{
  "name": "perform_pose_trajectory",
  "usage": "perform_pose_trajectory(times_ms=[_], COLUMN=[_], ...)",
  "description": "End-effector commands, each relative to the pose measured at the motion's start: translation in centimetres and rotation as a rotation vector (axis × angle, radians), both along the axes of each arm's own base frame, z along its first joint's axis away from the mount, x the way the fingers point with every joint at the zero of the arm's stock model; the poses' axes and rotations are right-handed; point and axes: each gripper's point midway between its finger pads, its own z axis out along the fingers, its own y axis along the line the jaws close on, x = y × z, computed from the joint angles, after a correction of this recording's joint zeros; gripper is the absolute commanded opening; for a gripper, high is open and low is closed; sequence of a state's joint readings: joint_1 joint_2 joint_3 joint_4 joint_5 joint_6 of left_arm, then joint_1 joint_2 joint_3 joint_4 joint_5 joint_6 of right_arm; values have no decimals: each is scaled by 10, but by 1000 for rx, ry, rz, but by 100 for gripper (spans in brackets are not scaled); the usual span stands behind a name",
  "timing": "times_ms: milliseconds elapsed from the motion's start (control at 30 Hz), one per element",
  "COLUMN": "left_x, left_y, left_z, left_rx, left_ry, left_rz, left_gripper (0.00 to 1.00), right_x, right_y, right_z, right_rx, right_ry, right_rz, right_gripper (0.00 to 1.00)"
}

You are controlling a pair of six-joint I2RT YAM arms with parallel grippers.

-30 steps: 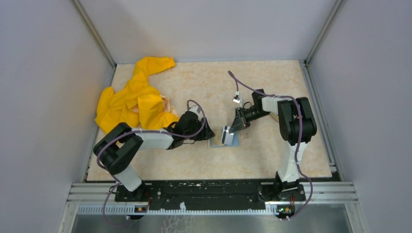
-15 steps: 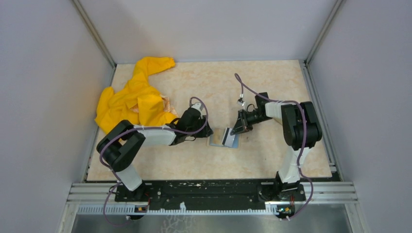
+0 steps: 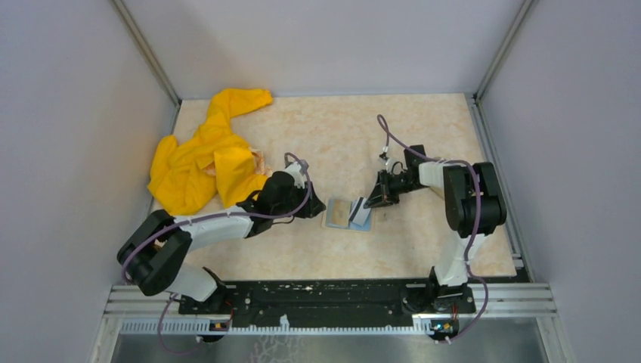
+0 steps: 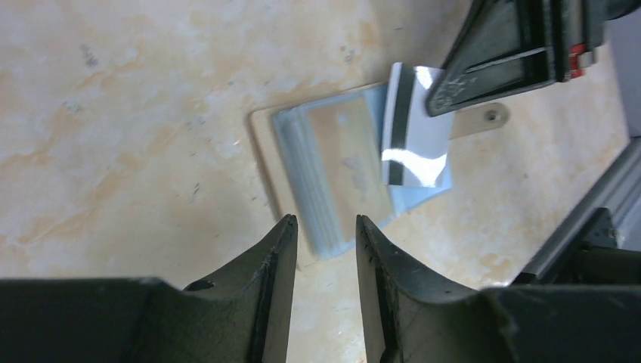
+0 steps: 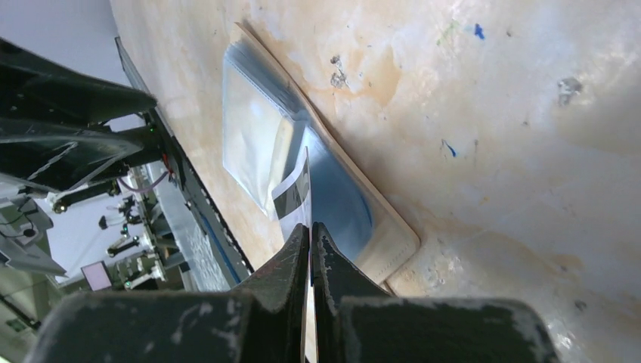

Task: Put the credit cards into the card holder
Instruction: Insert the credit card into the card holder.

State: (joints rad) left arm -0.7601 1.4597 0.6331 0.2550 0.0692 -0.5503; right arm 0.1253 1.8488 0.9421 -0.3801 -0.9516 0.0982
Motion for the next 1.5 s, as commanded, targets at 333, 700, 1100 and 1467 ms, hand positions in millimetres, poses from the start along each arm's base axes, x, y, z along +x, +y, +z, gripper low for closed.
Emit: perform_pose_trajectory(times_ms=[333, 700, 1100, 1467], left_x=[-10, -9, -12, -11], left_y=[-44, -32, -21, -23], left_z=[19, -34, -51, -46], left_rx=[-187, -62, -12, -22], left_ry=[9, 121, 148, 141], left_rz=[-182, -118, -84, -88], left_gripper=[26, 14, 10, 9], right_x=[14, 7, -2, -12], right_y=[-2, 6, 11, 19], right_z=[9, 0, -11, -13], right_rx=[14, 31, -3, 13], right_ry=[-79, -38, -28, -9], right_rz=[-21, -2, 25, 60], right_gripper=[0, 0, 0, 0])
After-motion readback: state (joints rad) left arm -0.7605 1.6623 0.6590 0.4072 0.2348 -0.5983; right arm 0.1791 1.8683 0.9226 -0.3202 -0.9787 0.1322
